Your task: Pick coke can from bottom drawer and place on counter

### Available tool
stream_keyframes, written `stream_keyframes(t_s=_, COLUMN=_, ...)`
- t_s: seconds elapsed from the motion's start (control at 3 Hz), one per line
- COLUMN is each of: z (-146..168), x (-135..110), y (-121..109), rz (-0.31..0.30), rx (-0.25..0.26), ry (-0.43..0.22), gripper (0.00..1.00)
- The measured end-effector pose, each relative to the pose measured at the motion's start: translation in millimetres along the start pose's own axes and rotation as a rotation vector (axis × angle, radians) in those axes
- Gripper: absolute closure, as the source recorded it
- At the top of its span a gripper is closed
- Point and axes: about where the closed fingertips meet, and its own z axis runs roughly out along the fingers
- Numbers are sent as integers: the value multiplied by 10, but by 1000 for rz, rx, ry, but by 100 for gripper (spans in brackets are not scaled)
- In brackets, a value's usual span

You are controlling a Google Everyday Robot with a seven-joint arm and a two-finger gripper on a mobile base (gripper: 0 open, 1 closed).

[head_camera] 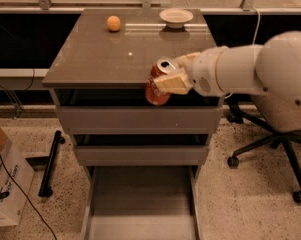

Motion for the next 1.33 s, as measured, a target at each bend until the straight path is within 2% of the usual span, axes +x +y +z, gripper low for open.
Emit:
stream_keyframes(t_s=0.67, z=196, x=-551, y=-562, rz=-4, rx=46, ry=34, gripper=100)
stream_keyframes(t_s=1.0, z=372, x=-741, y=-857, rz=9, rx=54, ry=34, gripper=100)
stream_keyframes(t_s=1.33, z=590, x=-769, y=-1181, rz=37, rx=64, ry=49, gripper=100)
